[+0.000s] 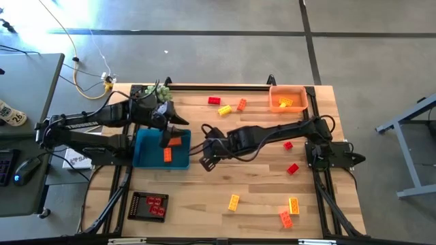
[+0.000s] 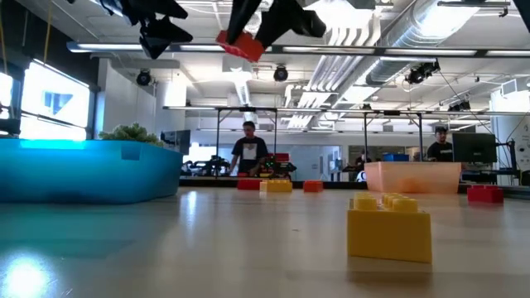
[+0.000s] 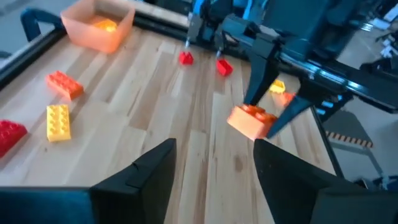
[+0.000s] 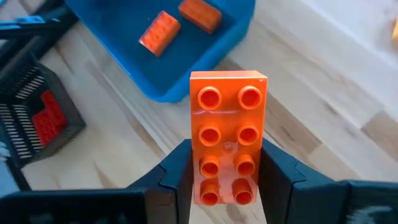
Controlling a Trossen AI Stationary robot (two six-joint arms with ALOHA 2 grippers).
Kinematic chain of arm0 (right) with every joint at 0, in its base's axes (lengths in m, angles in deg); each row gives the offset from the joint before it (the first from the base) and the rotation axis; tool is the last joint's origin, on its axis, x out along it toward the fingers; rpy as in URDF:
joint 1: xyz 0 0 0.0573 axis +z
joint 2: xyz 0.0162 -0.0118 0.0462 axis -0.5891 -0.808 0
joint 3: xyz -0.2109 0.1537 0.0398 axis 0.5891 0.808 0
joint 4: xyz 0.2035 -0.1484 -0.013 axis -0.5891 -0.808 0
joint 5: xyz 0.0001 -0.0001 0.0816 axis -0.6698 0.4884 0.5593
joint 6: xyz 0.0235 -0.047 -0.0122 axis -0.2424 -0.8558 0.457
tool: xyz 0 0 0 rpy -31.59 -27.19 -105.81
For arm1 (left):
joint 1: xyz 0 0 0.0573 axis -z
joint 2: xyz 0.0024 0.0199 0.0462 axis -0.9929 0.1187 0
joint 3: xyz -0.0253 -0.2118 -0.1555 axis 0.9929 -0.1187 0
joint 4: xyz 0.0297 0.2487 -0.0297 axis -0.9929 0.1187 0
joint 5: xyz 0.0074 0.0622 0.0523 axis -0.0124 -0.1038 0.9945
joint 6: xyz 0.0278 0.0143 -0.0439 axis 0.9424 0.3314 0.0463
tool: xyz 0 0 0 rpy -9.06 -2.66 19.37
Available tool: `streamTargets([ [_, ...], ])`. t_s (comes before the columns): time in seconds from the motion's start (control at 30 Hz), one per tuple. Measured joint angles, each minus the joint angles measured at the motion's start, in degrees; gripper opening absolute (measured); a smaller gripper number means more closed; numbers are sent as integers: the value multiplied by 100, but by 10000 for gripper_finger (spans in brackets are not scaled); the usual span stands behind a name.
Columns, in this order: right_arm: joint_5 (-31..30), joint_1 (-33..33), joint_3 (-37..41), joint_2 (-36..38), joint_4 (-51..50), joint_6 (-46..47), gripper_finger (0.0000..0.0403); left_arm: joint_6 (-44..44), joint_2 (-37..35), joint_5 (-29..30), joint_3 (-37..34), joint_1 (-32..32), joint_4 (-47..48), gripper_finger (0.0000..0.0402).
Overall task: Sort & place blocks by color
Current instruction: Put the orange game piece into the blue bin
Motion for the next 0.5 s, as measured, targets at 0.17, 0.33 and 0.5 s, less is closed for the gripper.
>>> streamTargets([
  [0.17, -234, -22, -383, 2, -6, -555, 112, 130, 2, -515, 0, -13, -433, 215],
  [0.33, -346, -93, -871, 2, -123, -1221, 112, 251, 2, -1046, 0, 4, -890, 216],
  [0.5, -176, -173, -1385, 6, -131, -1946, 112, 12, 2, -1018, 0, 4, -1256, 216],
])
